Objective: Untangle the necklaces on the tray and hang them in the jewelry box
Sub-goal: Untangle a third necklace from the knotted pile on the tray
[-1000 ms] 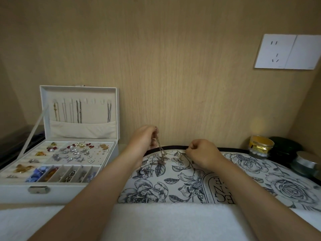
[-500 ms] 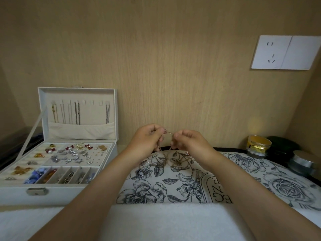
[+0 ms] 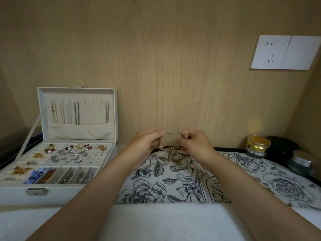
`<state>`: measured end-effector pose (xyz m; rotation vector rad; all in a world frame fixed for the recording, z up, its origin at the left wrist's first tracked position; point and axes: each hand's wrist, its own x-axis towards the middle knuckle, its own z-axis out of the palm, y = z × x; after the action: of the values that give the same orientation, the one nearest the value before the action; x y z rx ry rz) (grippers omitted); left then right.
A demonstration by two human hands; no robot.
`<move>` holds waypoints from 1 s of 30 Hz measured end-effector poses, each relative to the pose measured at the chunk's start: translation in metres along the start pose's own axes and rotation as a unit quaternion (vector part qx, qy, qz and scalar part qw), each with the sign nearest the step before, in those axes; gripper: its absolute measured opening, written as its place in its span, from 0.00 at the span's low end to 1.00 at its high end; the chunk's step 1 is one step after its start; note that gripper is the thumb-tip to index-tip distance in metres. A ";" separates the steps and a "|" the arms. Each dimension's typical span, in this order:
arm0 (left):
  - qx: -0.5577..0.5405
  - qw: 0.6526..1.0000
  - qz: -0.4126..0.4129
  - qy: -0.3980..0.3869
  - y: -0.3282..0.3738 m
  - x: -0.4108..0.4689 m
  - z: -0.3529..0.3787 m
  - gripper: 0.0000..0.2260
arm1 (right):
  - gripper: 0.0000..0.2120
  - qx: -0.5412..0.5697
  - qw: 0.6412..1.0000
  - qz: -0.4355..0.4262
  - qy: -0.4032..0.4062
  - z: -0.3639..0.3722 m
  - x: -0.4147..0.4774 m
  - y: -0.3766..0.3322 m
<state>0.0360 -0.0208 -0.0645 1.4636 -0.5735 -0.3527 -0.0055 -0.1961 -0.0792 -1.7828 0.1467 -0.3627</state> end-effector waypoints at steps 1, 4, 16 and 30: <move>-0.035 0.999 -0.002 -0.011 -0.002 0.000 0.003 0.17 | 0.19 0.011 1.000 0.004 0.014 0.001 0.000 0.000; -0.111 0.994 -0.005 -0.018 -0.005 0.001 0.011 0.12 | 0.13 0.085 0.996 0.018 0.024 0.004 0.000 -0.001; -0.294 0.955 -0.040 0.026 0.000 0.003 0.001 0.11 | 0.08 0.040 0.987 0.071 -0.135 0.004 -0.011 -0.006; -0.290 0.947 -0.060 0.128 -0.001 0.007 -0.017 0.08 | 0.09 -0.124 0.966 0.068 -0.215 -0.020 -0.009 -0.003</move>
<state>0.0512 -0.0106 -0.0648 0.9513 -0.1453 -0.3791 -0.0207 -0.2111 -0.0743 -2.0421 0.0054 0.1533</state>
